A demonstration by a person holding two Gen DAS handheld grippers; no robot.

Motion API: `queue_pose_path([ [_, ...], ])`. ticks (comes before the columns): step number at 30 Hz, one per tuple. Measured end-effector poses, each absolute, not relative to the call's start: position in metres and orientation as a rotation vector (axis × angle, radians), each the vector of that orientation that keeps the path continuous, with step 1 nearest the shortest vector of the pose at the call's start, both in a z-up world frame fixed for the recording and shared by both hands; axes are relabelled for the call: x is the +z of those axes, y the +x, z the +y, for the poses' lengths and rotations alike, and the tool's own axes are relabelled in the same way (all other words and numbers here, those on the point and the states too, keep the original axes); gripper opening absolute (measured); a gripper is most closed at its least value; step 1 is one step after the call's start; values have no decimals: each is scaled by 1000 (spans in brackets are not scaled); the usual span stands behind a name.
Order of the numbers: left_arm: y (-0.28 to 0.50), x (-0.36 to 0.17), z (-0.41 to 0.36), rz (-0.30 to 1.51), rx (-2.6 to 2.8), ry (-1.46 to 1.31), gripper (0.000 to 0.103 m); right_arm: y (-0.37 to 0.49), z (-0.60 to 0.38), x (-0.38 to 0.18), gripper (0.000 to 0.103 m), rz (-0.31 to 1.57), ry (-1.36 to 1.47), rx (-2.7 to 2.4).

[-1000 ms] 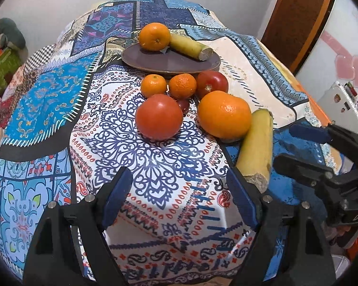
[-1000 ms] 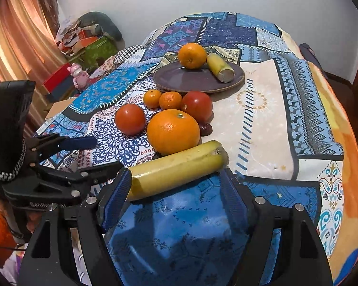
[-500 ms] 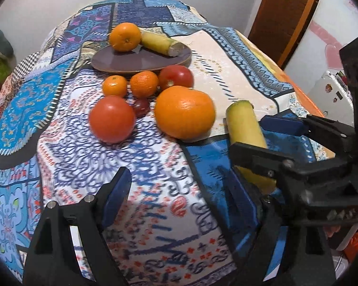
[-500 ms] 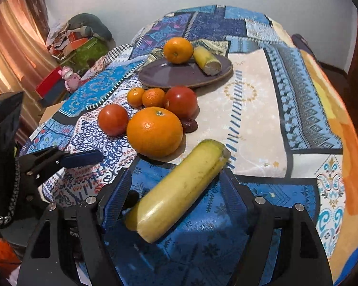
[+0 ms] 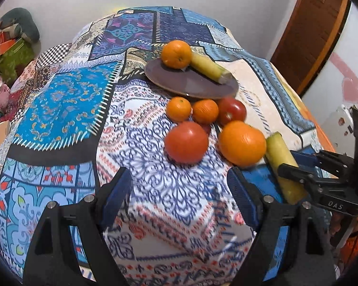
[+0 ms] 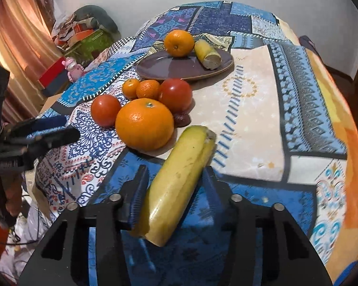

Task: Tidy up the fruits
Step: 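Grasp the second yellow cob lying on the quilt with the right tool, then grasp the red tomato with the left tool while the right tool holds the cob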

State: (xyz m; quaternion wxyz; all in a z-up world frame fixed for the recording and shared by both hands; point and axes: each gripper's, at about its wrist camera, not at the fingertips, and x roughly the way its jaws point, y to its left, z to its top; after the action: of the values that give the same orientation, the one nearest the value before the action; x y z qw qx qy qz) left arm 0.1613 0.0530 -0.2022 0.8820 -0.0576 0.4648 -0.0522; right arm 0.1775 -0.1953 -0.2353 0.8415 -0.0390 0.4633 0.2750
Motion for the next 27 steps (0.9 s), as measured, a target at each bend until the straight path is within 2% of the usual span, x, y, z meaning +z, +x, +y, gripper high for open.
queue_pose_path([
  [4,174,-204,53,970,-100,-139,83,186,-200,-231,31,947,-145,529],
  [15,199,-220,52,996,-87,-171,81,194,-199,-247,33,970,-160,496],
  [18,203,-224,50,997,-85,-171,75,192,-202,-251,33,956,-143,500],
  [23,208,-231,47,1023,-136,-181,50,193,-205,-248,33,946,-115,506],
  [27,207,-229,43,1014,-134,-158,49,195,-207,-241,32,938,-96,516],
])
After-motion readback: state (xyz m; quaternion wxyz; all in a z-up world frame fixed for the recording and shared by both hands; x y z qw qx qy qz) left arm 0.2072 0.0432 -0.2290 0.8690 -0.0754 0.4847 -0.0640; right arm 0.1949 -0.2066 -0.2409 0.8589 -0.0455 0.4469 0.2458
